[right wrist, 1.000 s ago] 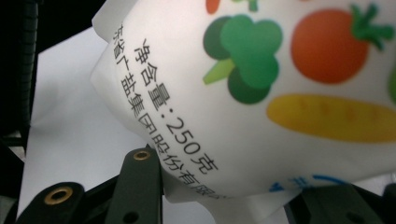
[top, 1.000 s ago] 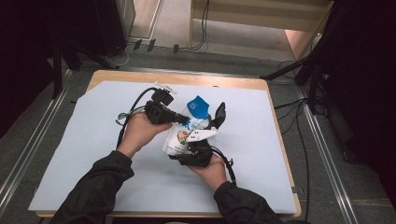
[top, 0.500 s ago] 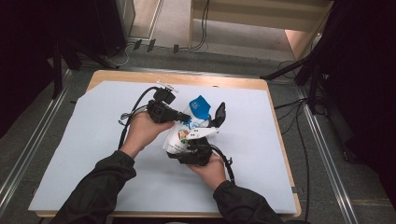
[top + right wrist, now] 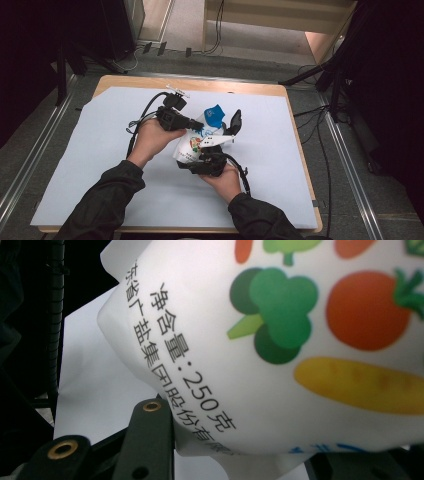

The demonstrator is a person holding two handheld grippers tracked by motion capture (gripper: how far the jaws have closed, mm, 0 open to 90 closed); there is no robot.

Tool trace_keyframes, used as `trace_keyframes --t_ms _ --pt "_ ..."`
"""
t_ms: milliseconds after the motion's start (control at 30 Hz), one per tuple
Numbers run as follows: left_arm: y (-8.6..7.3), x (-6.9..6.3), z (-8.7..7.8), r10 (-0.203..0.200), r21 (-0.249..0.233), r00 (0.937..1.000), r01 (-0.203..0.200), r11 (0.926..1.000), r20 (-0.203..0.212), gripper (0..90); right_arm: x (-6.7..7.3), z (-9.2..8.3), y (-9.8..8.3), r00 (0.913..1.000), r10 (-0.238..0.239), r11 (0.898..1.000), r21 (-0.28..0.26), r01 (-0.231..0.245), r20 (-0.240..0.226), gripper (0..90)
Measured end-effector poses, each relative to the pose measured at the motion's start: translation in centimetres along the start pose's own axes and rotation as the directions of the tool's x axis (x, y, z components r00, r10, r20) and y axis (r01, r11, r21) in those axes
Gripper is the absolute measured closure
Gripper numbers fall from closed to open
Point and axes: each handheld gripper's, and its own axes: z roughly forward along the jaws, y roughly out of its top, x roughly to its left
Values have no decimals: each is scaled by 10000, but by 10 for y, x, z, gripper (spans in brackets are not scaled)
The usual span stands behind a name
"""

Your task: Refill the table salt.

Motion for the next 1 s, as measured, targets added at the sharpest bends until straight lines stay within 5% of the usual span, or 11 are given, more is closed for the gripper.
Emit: trace_keyframes --t_ms 367,700,1000 --pt "4 0 2 -88 77 10000 88 9999 -21 895 0 1 3 10000 18 10000 7 -18 -5 617" --pt "2 -2 1 72 88 9998 -74 9999 167 780 0 0 0 9995 238 9995 -225 -243 -223 626" --pt "4 1 2 -76 21 9997 76 10000 213 783 -2 -1 1 9984 412 9984 -365 -426 -378 627"
